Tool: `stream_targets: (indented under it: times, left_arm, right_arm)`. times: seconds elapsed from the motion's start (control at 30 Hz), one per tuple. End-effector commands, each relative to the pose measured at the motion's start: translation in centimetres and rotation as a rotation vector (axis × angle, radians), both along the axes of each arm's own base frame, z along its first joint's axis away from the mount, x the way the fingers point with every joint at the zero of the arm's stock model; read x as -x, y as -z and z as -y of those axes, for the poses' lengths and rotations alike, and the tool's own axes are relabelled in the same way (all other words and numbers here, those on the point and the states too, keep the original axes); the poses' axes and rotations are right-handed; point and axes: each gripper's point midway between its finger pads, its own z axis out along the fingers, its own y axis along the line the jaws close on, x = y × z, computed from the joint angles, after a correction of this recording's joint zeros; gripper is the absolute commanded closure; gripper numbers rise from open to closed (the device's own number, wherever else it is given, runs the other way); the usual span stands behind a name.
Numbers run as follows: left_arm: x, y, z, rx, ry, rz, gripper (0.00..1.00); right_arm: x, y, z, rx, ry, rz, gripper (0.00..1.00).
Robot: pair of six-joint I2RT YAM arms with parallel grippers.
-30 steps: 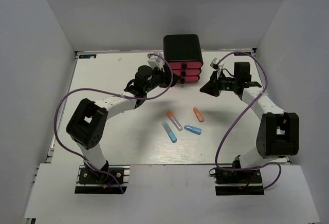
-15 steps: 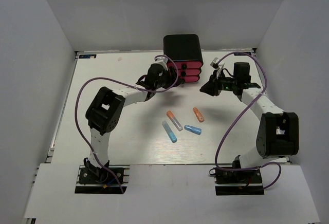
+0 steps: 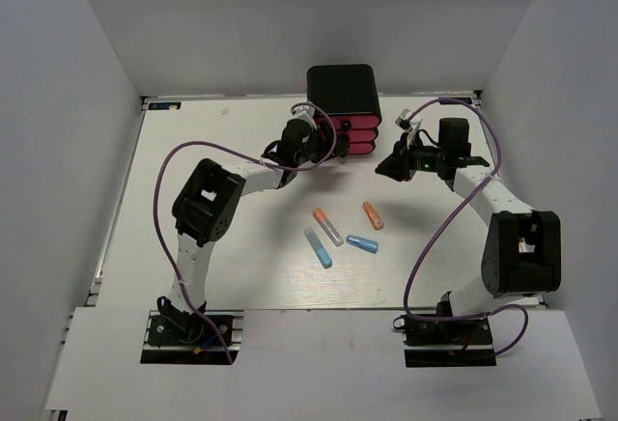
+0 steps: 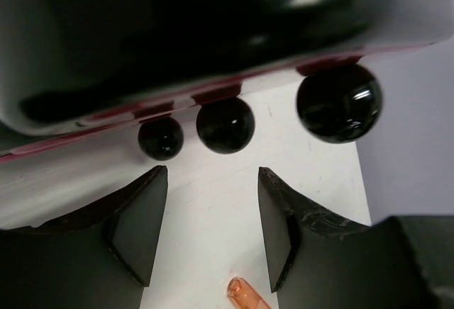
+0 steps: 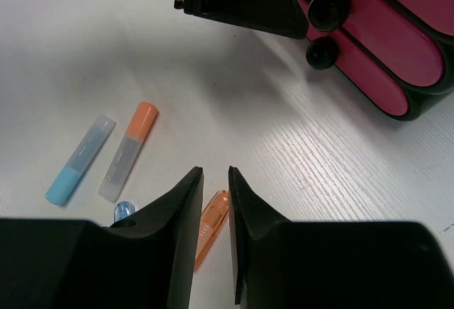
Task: Sort the stationery into containers
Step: Open the drawer in the storage box.
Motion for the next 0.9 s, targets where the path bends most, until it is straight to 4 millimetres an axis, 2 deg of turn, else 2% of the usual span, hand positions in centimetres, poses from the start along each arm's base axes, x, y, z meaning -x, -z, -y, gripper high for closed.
stream_targets:
  times: [0.0, 0.13, 0.23, 0.27, 0.3, 0.37, 0.47, 0.8, 0.87]
  left_arm:
    - [-1.4, -3.7, 0.5, 0.08, -0.03, 0.059, 0.36]
    - [-2.1, -4.3, 0.3, 0.126, -0.057, 0.066, 0.36]
    - [-2.3, -3.1, 0.2, 0.115, -0.071, 0.04, 0.36]
    - [-2.6, -3.5, 0.2, 0.125, -0.084, 0.044, 0.36]
    - [-2.7, -2.8, 0.0, 0.113, -0.095, 0.031, 0.36]
    - [-3.0, -2.9, 0.3, 0.12, -0.098, 0.025, 0.36]
    - [-3.1, -2.4, 0.2, 0.12, -0.11, 0.013, 0.36]
    - [-4.1, -2.9, 0.6, 0.168, -0.137, 0.019, 0.41]
    - [-4.1, -2.6, 0.6, 0.174, -0.139, 0.013, 0.47]
  right_arm:
    - [-0.2, -0.7, 0.3, -0.003, 0.009, 0.037, 0.73]
    - [-0.2, -0.5, 0.2, -0.003, 0.006, 0.034, 0.72]
    - [-0.1, -0.5, 0.2, -0.004, 0.005, 0.033, 0.72]
    - [0.0, -0.7, 0.2, -0.004, 0.003, 0.036, 0.72]
    - [-0.2, -0.6, 0.4, -0.005, 0.01, 0.034, 0.72]
    - [-0.3, -0.8, 0.8, -0.004, 0.023, 0.039, 0.72]
    - [-0.1, -0.6, 0.3, -0.004, 0.008, 0.034, 0.72]
    - [0.2, -0.6, 0.2, -0.002, 0.002, 0.036, 0.72]
    - [0.2, -0.5, 0.3, -0.002, 0.003, 0.031, 0.72]
